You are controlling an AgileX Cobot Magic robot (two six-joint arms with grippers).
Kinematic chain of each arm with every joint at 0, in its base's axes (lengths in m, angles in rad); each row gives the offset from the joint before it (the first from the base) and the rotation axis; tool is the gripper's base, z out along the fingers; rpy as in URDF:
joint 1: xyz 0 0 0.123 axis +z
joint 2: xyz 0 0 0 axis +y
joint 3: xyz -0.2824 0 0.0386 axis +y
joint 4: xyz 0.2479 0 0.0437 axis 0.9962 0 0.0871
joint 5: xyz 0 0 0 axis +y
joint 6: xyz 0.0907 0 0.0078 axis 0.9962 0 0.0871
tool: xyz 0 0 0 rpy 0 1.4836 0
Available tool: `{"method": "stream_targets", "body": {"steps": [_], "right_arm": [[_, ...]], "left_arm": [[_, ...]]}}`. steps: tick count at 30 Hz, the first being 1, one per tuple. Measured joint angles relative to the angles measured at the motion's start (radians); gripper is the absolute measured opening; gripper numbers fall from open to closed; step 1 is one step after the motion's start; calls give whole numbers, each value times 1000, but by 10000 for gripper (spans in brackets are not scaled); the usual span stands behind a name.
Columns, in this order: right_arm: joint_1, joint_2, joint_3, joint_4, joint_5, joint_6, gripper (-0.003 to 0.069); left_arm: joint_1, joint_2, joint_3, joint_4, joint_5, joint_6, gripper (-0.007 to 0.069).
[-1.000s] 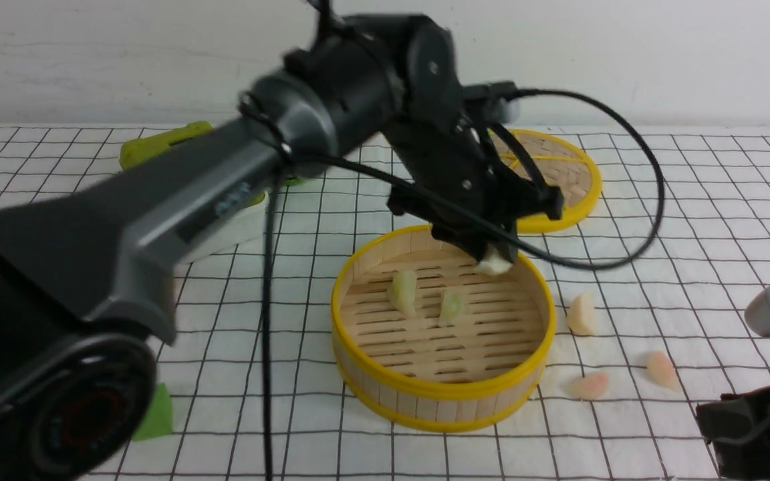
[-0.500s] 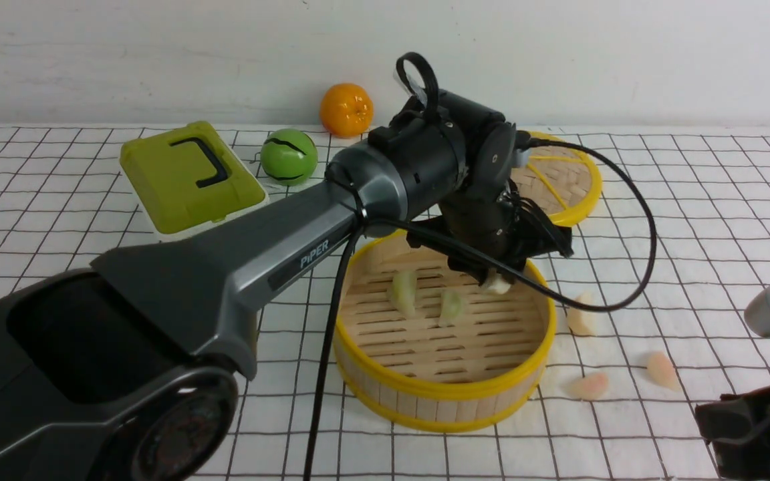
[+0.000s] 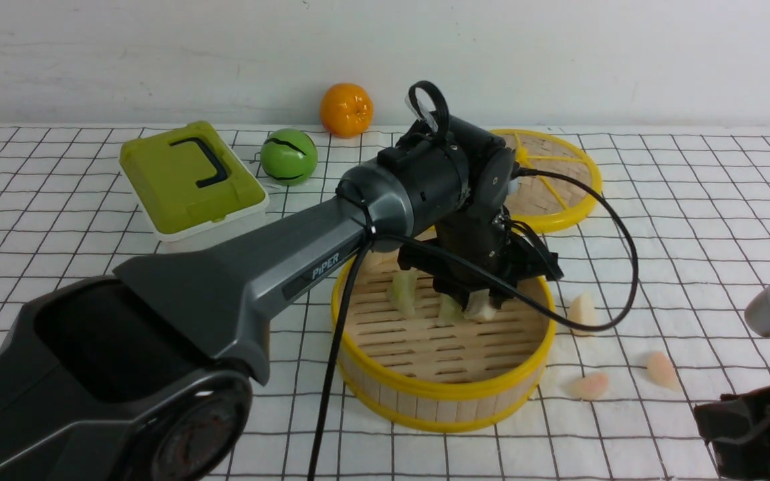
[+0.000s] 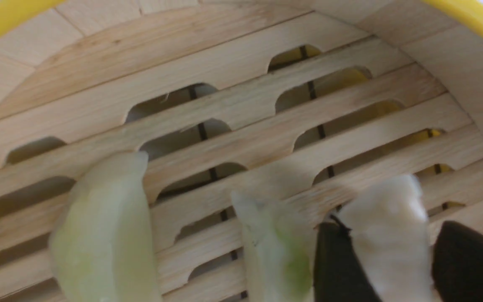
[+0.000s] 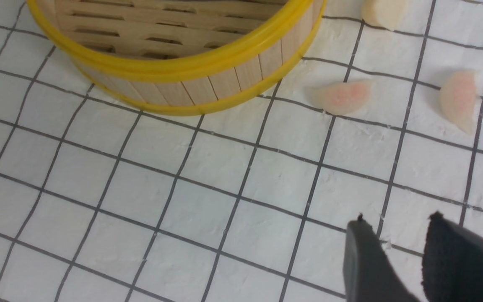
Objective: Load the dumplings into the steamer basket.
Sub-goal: Use the left arm to put the dumpling into the steamer, then use the right arm to grab a dumpling
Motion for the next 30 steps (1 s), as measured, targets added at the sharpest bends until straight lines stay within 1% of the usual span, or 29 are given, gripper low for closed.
{"method": "stream_targets", "body": {"steps": [1, 2, 3, 6, 9, 10, 12, 14, 17, 19, 20, 22, 26, 30], "right_arm": [[0, 0, 0, 0, 0, 0, 213], [0, 0, 0, 0, 0, 0, 216], [0, 0, 0, 0, 0, 0, 216], [0, 0, 0, 0, 0, 0, 218], [0, 0, 0, 1, 0, 0, 219], [0, 0, 0, 4, 0, 0, 219], [0, 0, 0, 7, 0, 0, 220], [0, 0, 0, 11, 2, 2, 223], [0, 3, -1, 15, 41, 21, 229], [0, 16, -1, 15, 82, 26, 231], [0, 27, -2, 15, 95, 27, 234], [0, 54, -12, 12, 122, 36, 239], [0, 171, -95, -27, 173, 109, 251], [0, 314, -233, -108, 178, 177, 260]], "left_arm": [[0, -1, 0, 0, 1, 4, 347], [0, -6, -1, 0, 7, 14, 391], [0, -11, -1, 1, 10, 17, 411], [0, -40, -1, 17, 11, 19, 433], [0, -82, -1, 63, 12, 19, 425], [0, -119, -1, 101, 17, 19, 408], [0, -158, -1, 133, 22, 22, 377], [0, -237, -1, 178, 40, 37, 312], [0, -353, -1, 209, 81, 90, 192], [0, -448, -1, 218, 129, 153, 102], [0, -486, -1, 218, 151, 169, 76], [0, -582, 5, 220, 195, 215, -3], [0, -756, 74, 222, 232, 249, -13], [0, -939, 240, 222, 208, 254, -13]]}}
